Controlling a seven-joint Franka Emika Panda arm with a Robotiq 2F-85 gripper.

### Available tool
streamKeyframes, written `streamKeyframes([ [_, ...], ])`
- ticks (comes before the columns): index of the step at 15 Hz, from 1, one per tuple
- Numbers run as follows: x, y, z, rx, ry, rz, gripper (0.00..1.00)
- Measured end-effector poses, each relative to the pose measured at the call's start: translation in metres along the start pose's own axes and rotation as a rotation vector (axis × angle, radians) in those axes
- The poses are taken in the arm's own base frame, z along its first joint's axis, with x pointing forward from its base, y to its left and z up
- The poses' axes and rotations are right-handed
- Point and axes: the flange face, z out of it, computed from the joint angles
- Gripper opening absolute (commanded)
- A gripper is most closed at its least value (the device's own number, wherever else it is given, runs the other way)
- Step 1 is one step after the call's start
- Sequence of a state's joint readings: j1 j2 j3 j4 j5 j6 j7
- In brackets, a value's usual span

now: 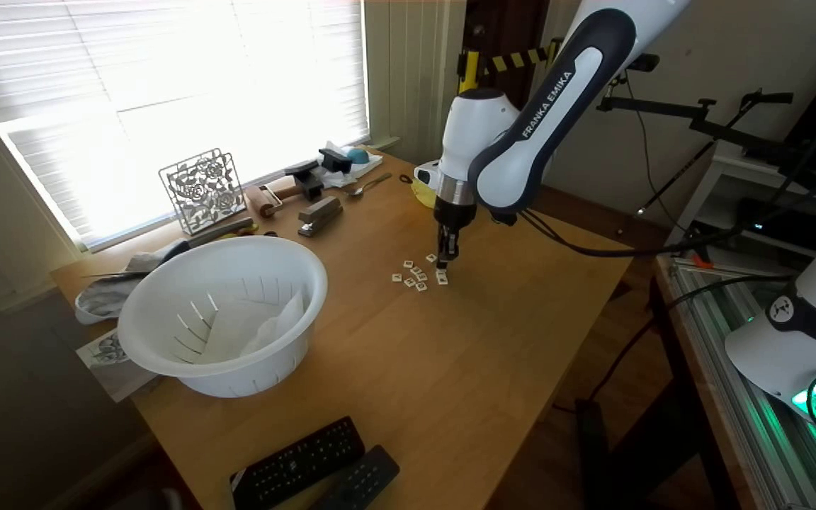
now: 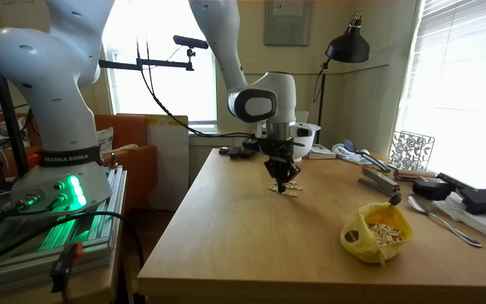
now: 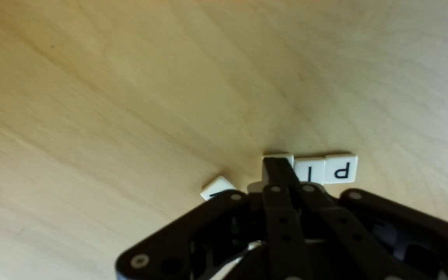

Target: Align the blocks on the table

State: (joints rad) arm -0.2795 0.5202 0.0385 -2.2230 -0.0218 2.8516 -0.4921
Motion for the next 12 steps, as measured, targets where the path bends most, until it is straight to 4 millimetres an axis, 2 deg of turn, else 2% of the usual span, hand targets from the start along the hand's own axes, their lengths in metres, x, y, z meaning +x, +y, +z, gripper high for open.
streamKeyframes([
  [6,0.001,0.0,-0.002,-0.001,0.004,-0.001,0.0],
  [12,0.011,-0.004,-0.017,-0.009,0.032,-0.013,0.0],
])
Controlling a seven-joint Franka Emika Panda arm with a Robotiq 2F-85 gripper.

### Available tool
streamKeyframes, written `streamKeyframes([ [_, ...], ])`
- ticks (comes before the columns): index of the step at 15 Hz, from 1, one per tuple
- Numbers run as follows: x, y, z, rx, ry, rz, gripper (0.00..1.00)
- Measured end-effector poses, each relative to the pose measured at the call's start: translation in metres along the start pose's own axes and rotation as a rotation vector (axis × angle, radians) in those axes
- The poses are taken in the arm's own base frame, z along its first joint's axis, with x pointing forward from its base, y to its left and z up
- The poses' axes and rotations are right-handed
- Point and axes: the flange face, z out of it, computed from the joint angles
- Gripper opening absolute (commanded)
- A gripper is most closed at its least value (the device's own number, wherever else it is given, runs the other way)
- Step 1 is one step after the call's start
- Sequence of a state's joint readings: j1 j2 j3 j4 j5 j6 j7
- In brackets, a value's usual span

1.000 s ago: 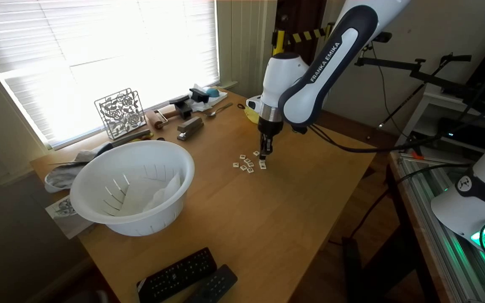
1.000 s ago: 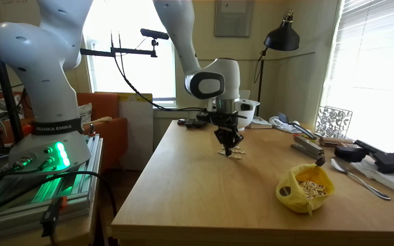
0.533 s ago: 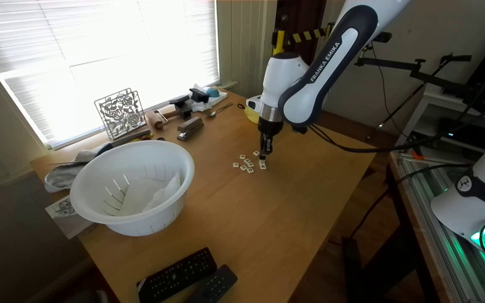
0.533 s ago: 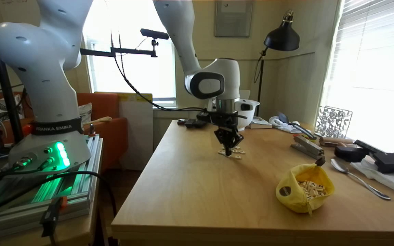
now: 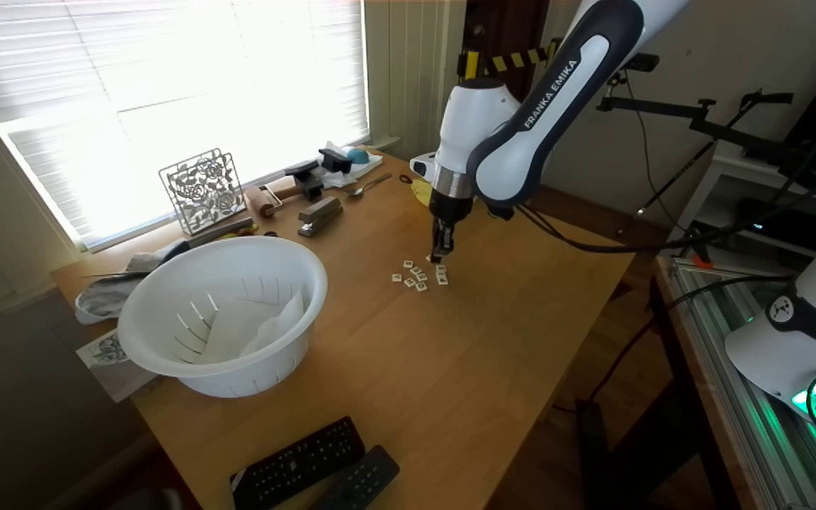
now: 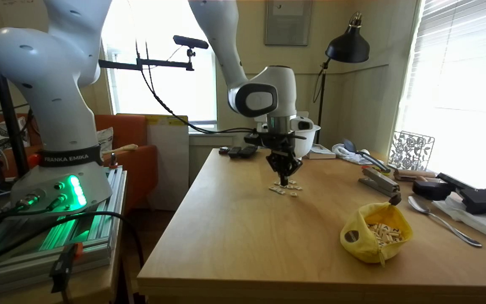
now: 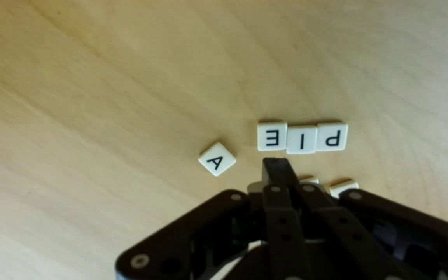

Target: Align the blocks on the table

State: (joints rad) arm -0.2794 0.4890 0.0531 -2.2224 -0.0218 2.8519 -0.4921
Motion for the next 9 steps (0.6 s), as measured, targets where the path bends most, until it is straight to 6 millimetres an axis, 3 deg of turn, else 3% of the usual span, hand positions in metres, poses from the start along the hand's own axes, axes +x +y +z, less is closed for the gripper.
streamKeyframes([
  [4,0.007,-0.002,-0.013,-0.005,0.017,-0.007,0.0],
  [5,0.008,-0.003,-0.016,-0.005,0.016,-0.009,0.26],
  [6,0.009,-0.004,-0.02,-0.003,0.012,-0.008,0.27],
  [9,0.011,-0.007,-0.029,0.008,-0.014,-0.002,0.46],
])
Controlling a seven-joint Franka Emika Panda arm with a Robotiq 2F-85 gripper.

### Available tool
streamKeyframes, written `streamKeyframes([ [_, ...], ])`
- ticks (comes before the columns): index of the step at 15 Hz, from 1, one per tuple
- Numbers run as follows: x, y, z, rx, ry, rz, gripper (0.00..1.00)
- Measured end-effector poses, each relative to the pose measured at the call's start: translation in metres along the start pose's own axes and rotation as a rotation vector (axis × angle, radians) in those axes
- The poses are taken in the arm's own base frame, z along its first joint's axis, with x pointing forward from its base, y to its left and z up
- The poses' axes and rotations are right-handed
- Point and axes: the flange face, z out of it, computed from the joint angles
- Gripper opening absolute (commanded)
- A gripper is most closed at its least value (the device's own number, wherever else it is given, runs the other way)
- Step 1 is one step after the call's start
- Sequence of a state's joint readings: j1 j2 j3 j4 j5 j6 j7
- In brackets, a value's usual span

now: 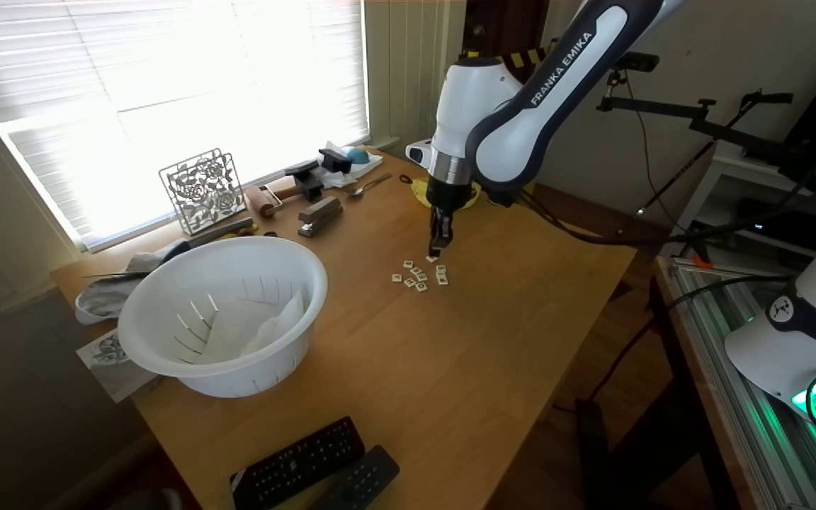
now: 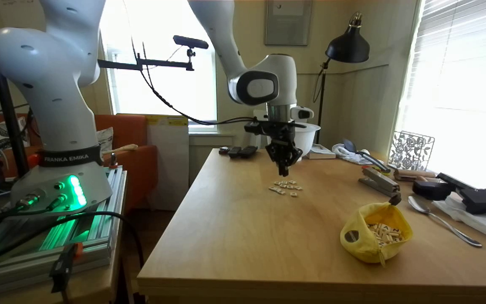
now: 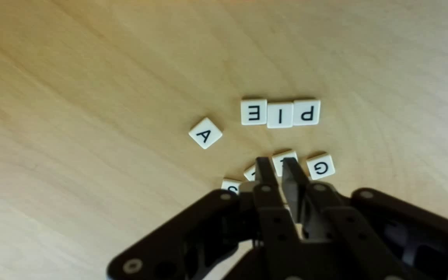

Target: Align the blocks on the table

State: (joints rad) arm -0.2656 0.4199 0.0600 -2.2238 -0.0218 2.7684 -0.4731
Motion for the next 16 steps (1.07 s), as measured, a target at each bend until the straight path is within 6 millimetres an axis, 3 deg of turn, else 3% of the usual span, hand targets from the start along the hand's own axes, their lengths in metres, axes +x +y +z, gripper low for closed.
streamKeyframes([
  [7,0.0,-0.009,-0.022,0.012,-0.081,0.029,0.96],
  [16,-0.007,-0.021,-0.038,0.007,-0.165,0.058,1.0],
])
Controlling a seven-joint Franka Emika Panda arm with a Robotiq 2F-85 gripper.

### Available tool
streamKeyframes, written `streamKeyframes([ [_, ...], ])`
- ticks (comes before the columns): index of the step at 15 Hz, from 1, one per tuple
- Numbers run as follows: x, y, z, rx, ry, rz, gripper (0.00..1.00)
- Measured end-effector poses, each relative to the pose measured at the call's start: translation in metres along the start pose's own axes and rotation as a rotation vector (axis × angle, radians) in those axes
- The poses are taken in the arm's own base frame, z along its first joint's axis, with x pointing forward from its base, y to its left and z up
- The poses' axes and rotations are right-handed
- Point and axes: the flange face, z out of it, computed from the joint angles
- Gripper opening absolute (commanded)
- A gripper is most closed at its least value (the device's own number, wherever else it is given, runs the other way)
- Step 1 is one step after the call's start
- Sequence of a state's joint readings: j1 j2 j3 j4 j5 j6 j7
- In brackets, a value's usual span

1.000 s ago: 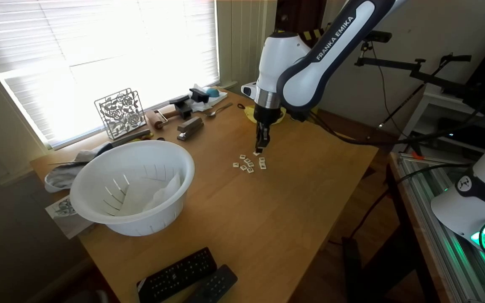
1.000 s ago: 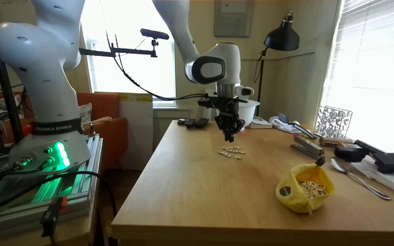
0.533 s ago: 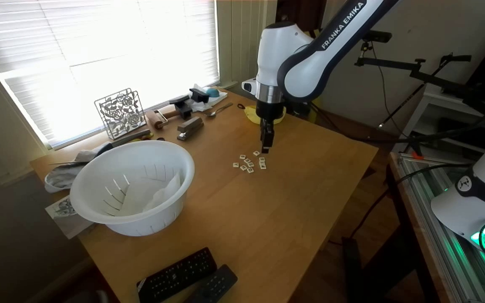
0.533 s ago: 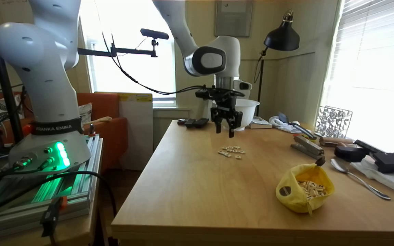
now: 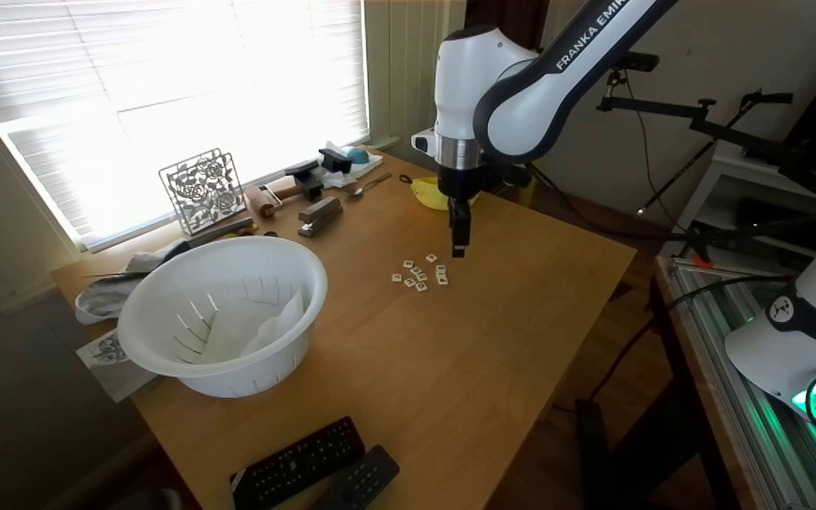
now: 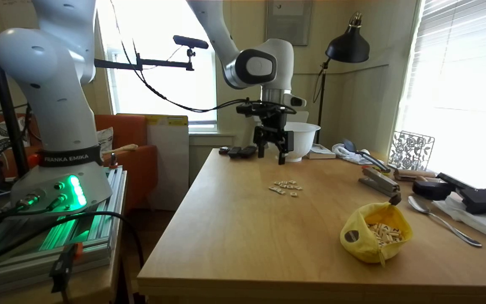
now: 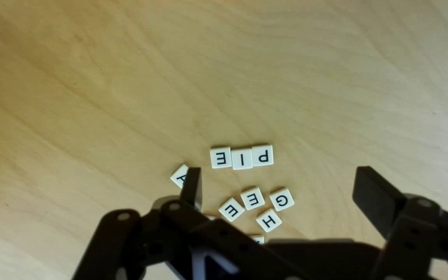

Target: Align the blocks on the table

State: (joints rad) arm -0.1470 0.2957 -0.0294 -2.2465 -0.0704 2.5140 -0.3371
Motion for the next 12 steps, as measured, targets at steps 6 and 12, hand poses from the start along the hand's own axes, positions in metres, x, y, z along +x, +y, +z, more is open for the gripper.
streamKeyframes([
  [6,-0.0042,-0.0035,-0.005,-0.01,-0.038,0.006,0.77],
  [12,-0.0026,-0.0026,-0.0076,-0.017,-0.021,0.019,0.36],
])
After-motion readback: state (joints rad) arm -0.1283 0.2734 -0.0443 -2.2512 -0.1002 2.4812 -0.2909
